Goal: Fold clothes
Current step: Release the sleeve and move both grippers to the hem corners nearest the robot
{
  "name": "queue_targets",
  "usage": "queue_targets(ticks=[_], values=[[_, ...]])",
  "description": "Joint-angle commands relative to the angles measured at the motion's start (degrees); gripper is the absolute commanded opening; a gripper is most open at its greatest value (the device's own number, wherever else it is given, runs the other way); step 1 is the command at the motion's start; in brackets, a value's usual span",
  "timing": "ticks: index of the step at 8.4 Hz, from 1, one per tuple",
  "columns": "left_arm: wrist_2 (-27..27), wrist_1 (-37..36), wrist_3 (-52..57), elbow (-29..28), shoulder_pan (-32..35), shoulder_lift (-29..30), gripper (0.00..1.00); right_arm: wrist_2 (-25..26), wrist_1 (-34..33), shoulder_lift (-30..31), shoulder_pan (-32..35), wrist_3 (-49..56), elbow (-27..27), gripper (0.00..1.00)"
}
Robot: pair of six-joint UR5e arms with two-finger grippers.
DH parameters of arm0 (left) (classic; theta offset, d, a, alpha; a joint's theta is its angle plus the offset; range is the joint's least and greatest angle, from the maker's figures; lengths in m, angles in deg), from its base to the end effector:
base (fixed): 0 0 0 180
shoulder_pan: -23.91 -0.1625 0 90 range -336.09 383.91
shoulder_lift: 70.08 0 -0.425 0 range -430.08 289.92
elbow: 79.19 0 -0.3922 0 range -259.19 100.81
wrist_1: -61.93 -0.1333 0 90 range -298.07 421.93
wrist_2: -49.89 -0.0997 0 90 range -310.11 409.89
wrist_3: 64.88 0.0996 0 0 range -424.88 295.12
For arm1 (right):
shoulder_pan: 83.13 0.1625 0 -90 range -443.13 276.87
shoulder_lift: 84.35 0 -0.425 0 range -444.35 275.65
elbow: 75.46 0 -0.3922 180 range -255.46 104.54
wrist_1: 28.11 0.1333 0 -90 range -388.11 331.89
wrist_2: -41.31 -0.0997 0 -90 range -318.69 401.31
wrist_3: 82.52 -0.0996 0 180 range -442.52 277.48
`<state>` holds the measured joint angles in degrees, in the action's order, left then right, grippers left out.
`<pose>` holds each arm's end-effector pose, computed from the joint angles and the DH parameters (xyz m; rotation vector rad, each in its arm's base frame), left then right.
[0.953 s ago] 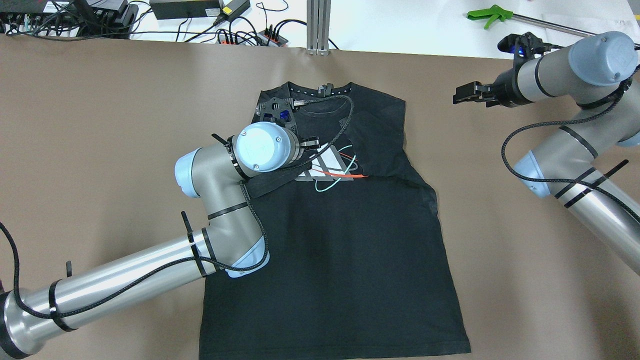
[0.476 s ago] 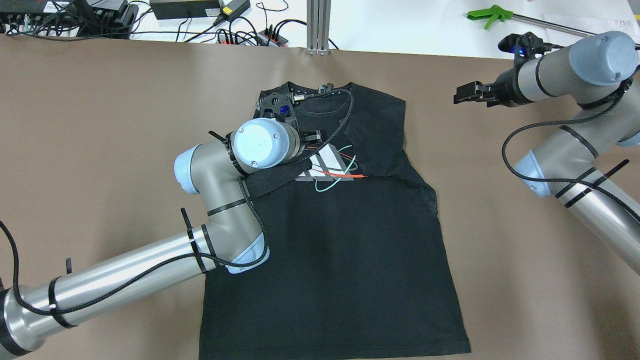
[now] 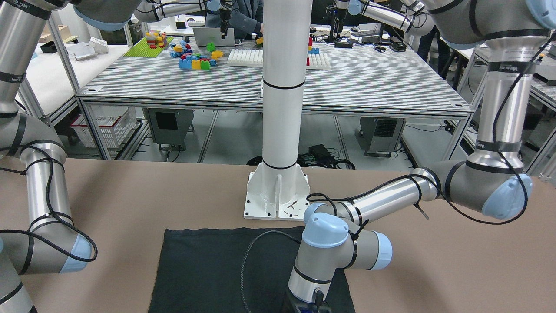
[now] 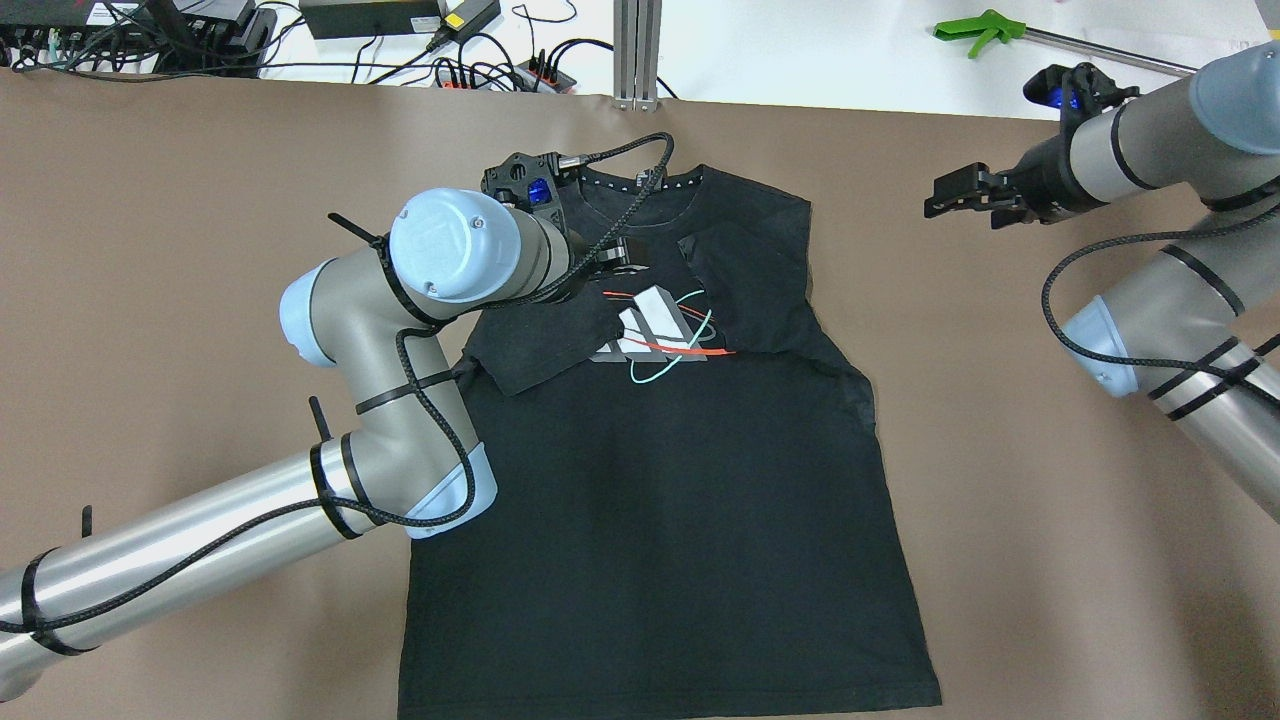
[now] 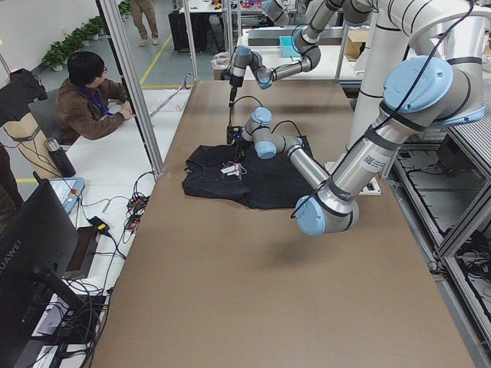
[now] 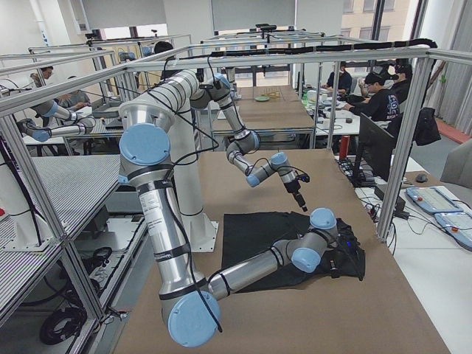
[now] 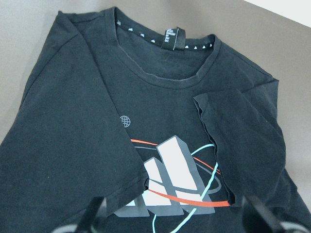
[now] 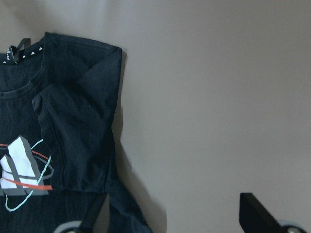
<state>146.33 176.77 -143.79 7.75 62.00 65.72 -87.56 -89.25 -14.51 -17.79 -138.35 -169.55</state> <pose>0.4931 -0.5417 0.1382 0.4025 1.1189 -0.3485 -0.1968 -0.5984 0.3672 0.2725 -1.0513 0.1754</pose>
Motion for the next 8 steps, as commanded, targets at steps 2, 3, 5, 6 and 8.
queue_targets(ticks=[2,3,5,6,8], values=[[3.31,0.64,-4.81,20.98,-0.56,-18.13,1.0,-9.88,-1.97,15.89,-0.04,-8.15,-19.94,0.94],[3.05,0.38,-9.63,28.12,-2.22,-23.25,1.0,-11.91,-0.84,18.28,-0.21,-11.2,-21.9,0.94],[-0.79,0.12,-16.77,31.89,-7.65,-27.25,1.0,-13.61,7.65,22.5,-3.87,-13.94,-22.1,0.94],[-7.18,-0.06,-17.06,32.06,-12.73,-28.39,1.0,-13.26,12.57,25.48,-5.56,-13.95,-21.4,0.94],[-13.46,0.03,-19.25,33.81,-19.0,-32.25,1.0,-10.99,19.44,30.5,-10.21,-13.52,-20.08,0.94]])
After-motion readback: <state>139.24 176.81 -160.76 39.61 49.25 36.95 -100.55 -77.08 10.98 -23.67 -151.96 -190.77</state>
